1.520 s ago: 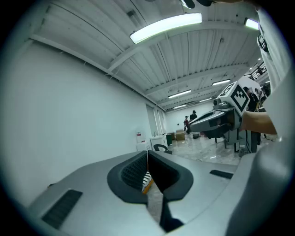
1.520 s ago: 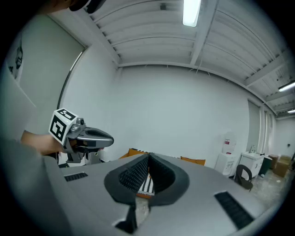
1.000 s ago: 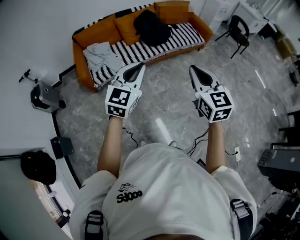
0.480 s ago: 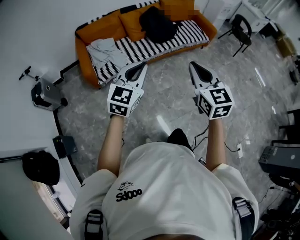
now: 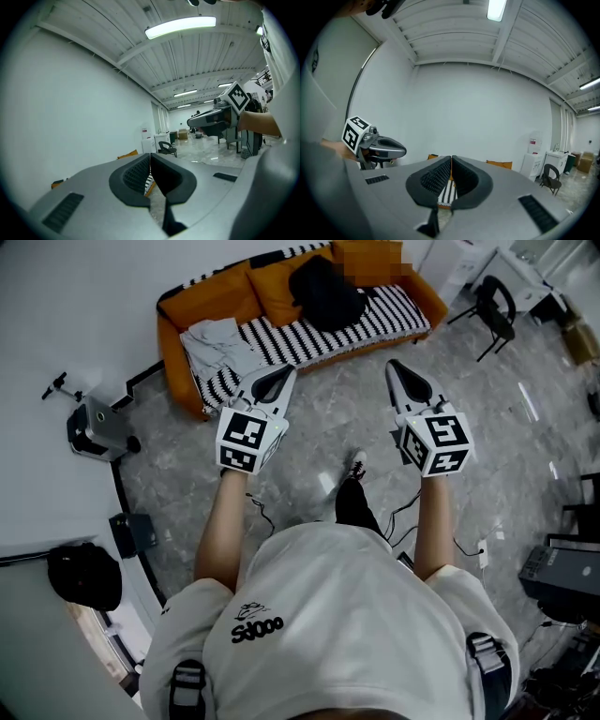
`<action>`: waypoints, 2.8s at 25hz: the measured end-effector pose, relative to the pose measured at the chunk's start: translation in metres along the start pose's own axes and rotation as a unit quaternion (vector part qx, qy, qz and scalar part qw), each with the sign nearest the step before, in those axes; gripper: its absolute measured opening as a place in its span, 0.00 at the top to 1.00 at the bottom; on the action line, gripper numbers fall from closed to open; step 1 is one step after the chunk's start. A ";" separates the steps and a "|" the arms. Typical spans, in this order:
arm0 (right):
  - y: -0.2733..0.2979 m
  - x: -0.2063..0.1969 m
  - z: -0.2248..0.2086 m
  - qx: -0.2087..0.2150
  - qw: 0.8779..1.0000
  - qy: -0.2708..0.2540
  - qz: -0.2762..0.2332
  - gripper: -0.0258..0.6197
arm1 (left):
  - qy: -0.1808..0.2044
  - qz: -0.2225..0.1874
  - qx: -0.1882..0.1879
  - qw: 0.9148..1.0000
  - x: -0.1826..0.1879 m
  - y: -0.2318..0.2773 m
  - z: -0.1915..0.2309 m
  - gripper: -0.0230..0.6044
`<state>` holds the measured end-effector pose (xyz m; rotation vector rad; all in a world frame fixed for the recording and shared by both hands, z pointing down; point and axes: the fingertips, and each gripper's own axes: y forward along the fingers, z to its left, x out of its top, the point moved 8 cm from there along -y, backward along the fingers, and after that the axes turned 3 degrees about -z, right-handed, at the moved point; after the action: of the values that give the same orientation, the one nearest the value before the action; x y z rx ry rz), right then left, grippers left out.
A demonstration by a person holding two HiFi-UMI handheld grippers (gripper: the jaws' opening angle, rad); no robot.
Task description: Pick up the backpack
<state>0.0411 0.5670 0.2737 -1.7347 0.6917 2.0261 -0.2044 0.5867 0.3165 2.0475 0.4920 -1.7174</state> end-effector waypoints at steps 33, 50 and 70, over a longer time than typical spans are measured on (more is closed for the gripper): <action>0.294 -0.012 -0.353 0.088 0.996 -0.012 0.008 0.91 | -0.022 0.047 0.072 0.996 0.027 0.418 0.118 0.93; 0.374 -0.038 -0.427 0.098 0.995 0.024 0.021 0.91 | -0.054 0.066 0.065 0.994 0.004 0.521 0.163 0.93; 0.602 -0.076 -0.490 0.042 0.994 0.037 0.090 0.91 | -0.132 0.098 0.002 0.986 -0.109 0.698 0.355 0.92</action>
<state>0.0939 -0.2053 0.3635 -1.7629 0.9754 2.0246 -0.1567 -0.1934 0.4351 1.7679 0.1938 -1.8315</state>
